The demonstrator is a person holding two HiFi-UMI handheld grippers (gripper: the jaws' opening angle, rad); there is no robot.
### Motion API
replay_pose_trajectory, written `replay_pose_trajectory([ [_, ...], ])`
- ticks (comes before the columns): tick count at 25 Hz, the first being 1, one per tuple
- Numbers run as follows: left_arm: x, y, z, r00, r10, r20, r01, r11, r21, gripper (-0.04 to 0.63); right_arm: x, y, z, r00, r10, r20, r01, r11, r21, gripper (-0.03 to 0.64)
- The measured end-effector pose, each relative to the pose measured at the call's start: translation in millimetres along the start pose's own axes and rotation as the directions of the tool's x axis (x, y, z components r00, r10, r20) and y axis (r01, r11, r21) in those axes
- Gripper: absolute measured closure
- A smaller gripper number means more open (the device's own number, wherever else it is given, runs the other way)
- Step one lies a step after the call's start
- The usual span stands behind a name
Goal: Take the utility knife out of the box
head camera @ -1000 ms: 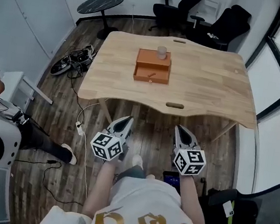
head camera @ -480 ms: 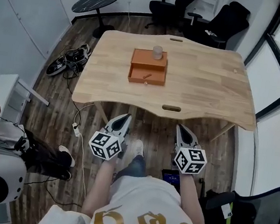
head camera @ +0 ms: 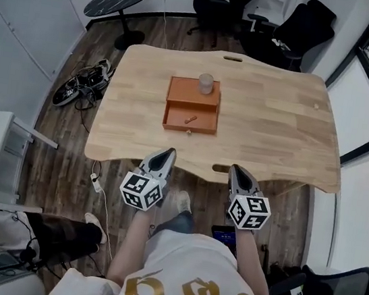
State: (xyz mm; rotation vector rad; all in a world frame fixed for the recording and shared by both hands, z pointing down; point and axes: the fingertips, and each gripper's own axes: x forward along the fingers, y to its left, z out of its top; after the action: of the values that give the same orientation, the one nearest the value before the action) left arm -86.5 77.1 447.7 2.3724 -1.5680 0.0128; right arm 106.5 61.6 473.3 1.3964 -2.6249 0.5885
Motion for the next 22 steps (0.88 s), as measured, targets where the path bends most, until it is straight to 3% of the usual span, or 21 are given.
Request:
replay_pose_trajectory([
  [11, 115.4, 93.4, 29.4, 0.997, -0.054, -0.062, 0.055, 0.998, 0.009, 0.586, 127.6, -32.1, 41.1, 0.998, -0.063, -0.013, 0.063, 0.997, 0.034, 0.606],
  [22, 151.6, 120.4, 39.7, 0.994, -0.095, -0.052, 0.095, 0.995, -0.012, 0.586, 160.3, -40.8, 48.3, 0.994, -0.11, -0.011, 0.11, 0.993, 0.039, 0.604],
])
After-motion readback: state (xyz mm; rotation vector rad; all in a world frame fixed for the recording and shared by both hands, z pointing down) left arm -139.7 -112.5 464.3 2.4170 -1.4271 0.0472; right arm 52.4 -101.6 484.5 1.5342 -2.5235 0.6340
